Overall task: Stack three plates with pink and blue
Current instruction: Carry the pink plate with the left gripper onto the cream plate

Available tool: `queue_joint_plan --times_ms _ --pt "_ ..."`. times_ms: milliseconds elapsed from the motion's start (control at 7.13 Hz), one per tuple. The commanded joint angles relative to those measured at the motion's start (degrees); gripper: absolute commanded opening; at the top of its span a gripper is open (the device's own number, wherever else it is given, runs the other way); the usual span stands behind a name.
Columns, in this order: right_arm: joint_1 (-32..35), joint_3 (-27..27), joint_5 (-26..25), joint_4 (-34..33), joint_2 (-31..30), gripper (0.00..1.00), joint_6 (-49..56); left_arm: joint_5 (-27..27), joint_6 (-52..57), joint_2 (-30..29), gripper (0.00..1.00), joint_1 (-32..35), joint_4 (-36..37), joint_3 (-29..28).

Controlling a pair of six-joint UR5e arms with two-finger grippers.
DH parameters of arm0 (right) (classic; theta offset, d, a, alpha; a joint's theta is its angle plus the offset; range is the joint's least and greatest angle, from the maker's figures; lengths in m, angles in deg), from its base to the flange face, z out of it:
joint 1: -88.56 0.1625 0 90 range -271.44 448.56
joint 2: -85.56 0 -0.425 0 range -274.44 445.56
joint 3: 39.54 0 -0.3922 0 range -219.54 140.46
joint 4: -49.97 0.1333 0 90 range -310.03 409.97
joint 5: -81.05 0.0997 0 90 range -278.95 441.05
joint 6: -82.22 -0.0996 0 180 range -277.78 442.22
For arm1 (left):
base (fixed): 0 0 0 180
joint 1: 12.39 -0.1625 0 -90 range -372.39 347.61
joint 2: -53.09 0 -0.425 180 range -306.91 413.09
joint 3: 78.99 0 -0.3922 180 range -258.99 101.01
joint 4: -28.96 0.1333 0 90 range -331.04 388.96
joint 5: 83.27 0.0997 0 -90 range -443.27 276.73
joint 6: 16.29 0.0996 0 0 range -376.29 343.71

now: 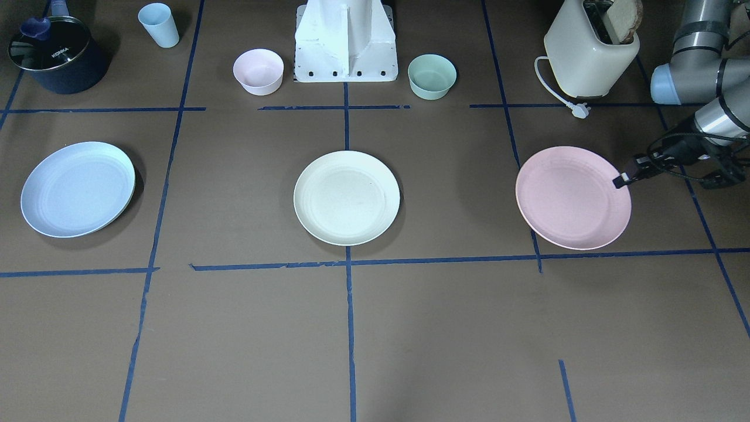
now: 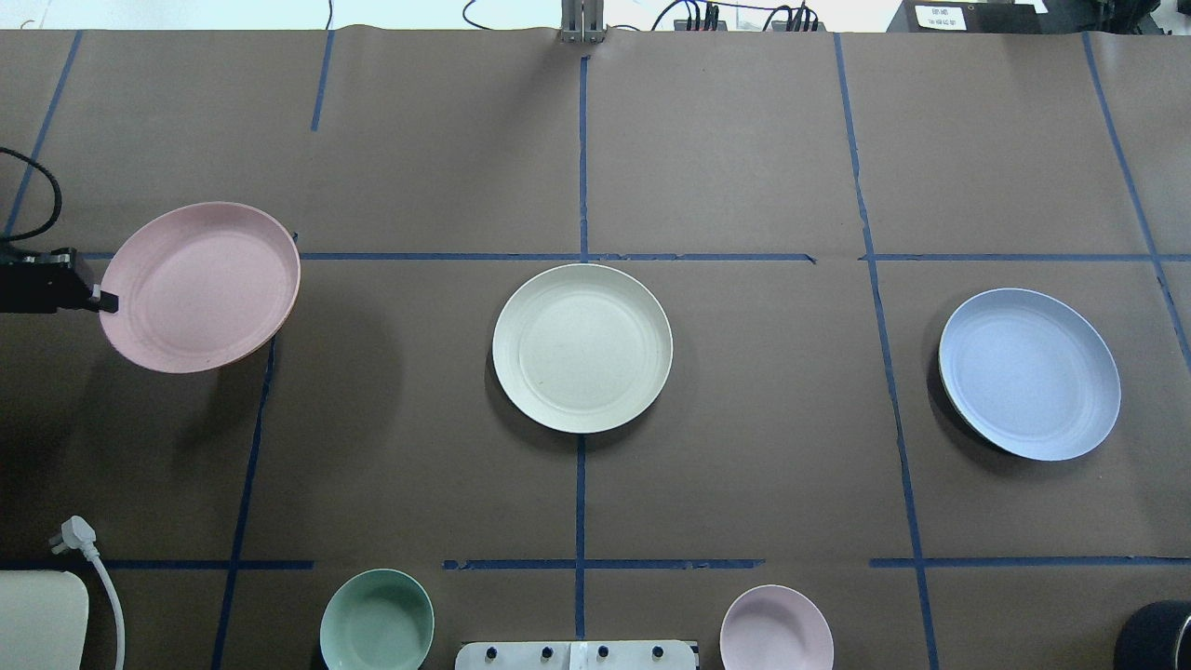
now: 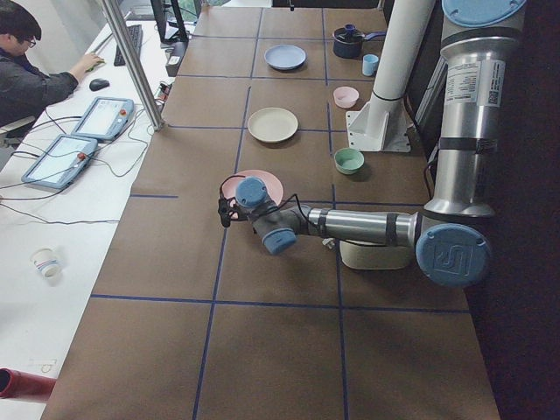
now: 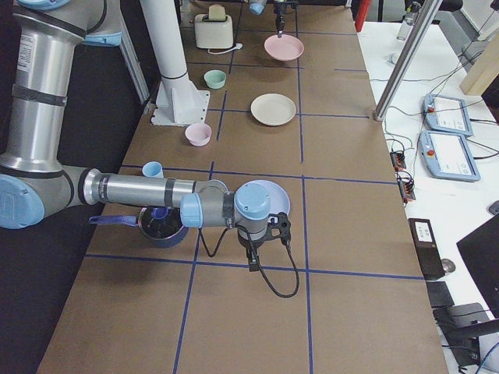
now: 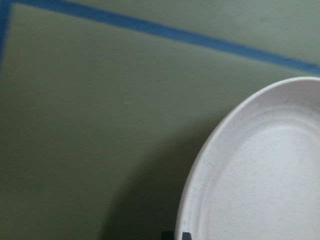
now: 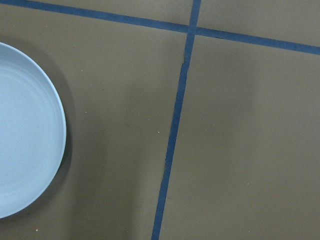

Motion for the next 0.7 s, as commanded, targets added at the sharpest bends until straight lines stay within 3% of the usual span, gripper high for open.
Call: queue_joint_plan --times_ms 0,280,561 --pt "0.00 0.00 0.16 0.00 0.00 1.00 0.00 3.52 -9.60 -8.81 0.00 -7.17 0.52 2.73" --pt "0.00 0.00 0.16 -0.09 0.00 1.00 -0.09 15.00 -13.33 -18.30 0.00 -17.18 8.38 2.74" --pt "0.00 0.00 0.16 -0.09 0.00 1.00 0.00 23.12 -15.61 -24.74 0.00 -25.98 14.74 2.04"
